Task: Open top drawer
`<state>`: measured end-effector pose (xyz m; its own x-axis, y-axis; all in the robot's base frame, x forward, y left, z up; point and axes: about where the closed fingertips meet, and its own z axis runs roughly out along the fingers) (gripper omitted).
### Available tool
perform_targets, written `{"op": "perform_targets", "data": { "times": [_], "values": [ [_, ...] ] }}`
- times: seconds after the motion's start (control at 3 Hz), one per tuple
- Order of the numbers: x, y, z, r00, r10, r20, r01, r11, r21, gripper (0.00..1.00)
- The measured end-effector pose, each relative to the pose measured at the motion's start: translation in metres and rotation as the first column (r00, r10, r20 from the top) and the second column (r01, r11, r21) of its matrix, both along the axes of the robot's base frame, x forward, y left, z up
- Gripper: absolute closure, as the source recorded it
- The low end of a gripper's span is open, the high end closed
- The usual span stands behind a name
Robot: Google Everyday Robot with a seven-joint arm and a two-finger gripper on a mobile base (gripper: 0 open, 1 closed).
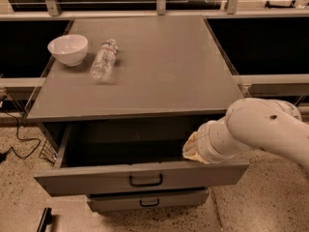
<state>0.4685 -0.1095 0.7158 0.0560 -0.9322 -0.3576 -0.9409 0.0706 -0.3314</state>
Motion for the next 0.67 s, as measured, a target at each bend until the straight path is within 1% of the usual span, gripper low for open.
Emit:
{"op": "perform_targets", "data": {
  "times": [0.33,0.67],
  "values": [
    [0.008,-0.003,-0.006,0.9991,-0.018,0.038,0.018,1.0,-0.002,1.0],
    [0.02,-0.004,-0.006,0.997,-0.023,0.073,0.024,1.0,-0.006,1.0]
  ]
}}
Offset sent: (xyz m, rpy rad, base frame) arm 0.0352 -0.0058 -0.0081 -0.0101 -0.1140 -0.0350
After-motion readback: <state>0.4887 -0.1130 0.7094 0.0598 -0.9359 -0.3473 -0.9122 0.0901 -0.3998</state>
